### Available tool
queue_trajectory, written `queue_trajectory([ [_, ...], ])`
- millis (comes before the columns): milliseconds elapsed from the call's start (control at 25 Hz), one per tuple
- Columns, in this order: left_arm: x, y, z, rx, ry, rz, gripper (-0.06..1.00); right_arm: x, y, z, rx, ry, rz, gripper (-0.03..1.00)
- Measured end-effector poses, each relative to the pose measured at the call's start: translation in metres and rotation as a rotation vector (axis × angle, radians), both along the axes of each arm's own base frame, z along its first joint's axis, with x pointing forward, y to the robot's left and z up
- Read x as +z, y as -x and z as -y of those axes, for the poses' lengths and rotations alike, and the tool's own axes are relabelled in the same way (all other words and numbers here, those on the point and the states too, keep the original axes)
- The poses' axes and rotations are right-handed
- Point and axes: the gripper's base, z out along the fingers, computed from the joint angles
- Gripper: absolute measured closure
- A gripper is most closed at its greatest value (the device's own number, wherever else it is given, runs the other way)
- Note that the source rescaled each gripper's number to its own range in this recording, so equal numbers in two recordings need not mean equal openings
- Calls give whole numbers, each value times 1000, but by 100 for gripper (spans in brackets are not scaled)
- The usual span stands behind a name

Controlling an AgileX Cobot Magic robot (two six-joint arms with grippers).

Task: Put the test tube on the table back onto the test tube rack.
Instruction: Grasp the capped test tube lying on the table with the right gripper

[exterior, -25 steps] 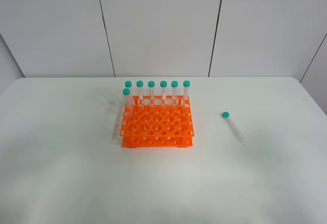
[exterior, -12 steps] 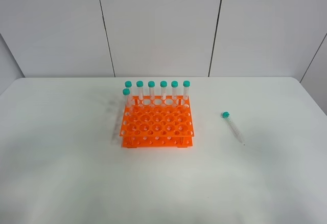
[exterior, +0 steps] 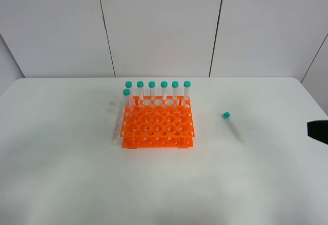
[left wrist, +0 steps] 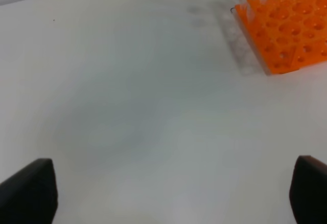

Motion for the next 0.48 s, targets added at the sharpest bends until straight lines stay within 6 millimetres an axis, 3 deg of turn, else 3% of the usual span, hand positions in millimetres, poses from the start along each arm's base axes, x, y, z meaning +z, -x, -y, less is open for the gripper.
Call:
queue_trajectory([
  [480, 0, 0, 0, 0, 0, 0, -6, 16, -127, -12, 28, 43, -212, 22],
])
